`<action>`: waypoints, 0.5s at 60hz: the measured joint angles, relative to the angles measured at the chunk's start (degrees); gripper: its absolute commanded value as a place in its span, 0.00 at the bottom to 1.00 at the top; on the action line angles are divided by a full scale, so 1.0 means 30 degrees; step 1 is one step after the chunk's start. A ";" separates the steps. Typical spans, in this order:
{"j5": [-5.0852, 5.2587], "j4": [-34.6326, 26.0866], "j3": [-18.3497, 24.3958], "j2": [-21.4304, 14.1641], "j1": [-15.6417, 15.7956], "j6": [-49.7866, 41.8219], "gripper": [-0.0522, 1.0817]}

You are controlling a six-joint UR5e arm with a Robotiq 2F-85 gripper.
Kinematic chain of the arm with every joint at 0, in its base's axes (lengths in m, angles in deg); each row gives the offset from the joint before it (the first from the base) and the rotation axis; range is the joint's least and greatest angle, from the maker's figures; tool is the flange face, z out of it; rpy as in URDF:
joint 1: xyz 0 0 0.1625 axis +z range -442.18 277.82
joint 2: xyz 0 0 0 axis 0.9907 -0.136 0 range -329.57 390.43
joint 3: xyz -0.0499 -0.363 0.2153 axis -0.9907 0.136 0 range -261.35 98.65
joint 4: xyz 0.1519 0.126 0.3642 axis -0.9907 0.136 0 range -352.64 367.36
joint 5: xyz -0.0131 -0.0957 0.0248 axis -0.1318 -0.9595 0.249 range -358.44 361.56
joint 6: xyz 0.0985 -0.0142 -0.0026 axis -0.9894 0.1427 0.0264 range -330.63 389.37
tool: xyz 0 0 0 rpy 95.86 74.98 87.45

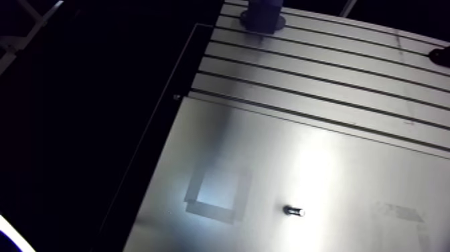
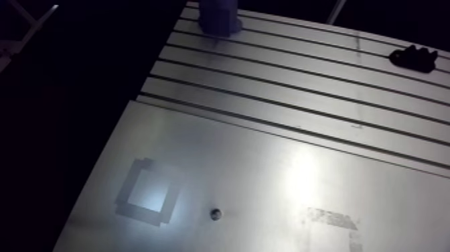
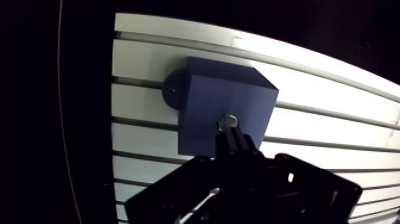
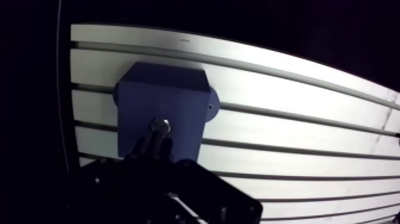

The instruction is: Pick up the M10 bolt and insert it into the hex recess until seated.

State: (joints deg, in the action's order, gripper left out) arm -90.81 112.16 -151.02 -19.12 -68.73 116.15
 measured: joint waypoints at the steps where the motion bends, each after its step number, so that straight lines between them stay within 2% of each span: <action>1: -0.0002 -0.0001 -0.0007 -0.0017 0.0002 -0.0001 0.99; 15: -0.0011 -0.0037 -0.0042 -0.0224 0.0020 0.0001 0.98; 19: -0.0010 -0.0043 -0.0057 -0.0283 0.0023 0.0002 0.94; 20: -0.0011 -0.0044 -0.0062 -0.0300 0.0023 0.0002 0.87; 21: -0.0012 -0.0045 -0.0067 -0.0318 0.0024 0.0001 0.73; 22: -0.0012 -0.0046 -0.0074 -0.0333 0.0025 0.0002 0.73; 23: -0.0012 -0.0053 -0.0082 -0.0350 0.0025 0.0003 0.51; 24: -0.0012 -0.0059 -0.0090 -0.0365 0.0026 0.0005 0.51; 25: -0.0011 -0.0069 -0.0100 -0.0379 0.0028 0.0008 0.24; 26: -0.0012 -0.0085 -0.0110 -0.0396 0.0029 0.0016 0.24; 27: -0.0011 -0.0110 -0.0117 -0.0410 0.0030 0.0025 0.07; 30: -0.0009 -0.0271 -0.0127 -0.0450 0.0030 0.0096 0.05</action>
State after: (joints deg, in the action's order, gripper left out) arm -90.84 111.34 -151.40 -20.47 -68.64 116.44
